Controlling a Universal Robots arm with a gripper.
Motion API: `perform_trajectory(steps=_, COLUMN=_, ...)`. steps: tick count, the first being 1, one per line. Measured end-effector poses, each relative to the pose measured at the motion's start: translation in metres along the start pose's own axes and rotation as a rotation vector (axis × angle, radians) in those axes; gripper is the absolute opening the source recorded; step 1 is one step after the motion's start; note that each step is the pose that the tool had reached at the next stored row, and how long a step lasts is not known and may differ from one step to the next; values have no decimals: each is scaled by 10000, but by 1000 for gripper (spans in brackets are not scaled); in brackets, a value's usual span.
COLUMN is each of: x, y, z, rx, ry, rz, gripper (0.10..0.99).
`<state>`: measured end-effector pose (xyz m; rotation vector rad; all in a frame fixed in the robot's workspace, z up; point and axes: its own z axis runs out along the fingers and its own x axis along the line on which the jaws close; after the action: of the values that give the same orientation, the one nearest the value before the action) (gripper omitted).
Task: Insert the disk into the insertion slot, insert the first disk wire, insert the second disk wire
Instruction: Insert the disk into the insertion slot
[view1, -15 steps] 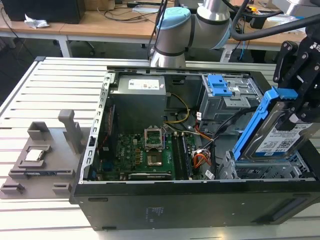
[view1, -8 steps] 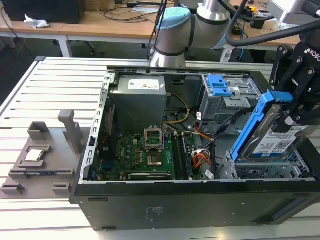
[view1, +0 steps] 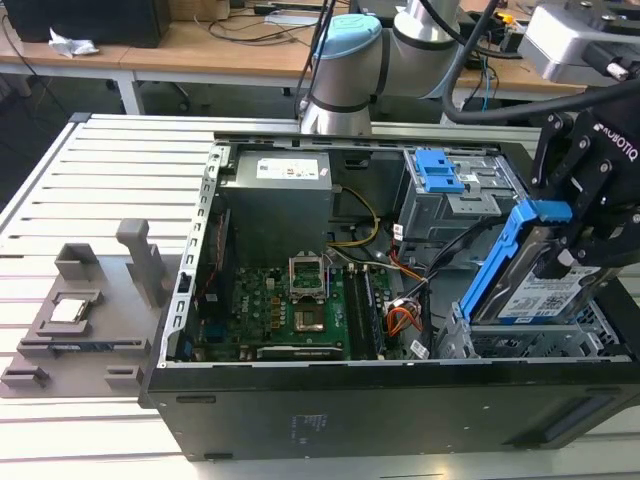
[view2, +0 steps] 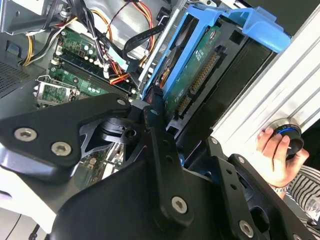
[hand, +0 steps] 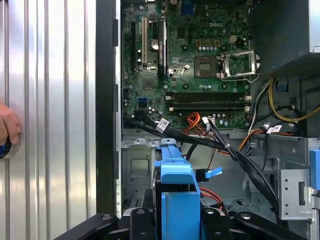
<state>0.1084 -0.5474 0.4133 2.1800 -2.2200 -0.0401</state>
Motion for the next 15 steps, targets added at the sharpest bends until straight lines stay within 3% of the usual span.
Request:
perform_trajectory(steps=10, x=0, y=-8, z=198, rx=0, ry=-1, rz=0, gripper=361)
perform_trajectory(steps=15, x=-1, y=-10, z=259, rx=0, ry=0, rz=0, gripper=361)
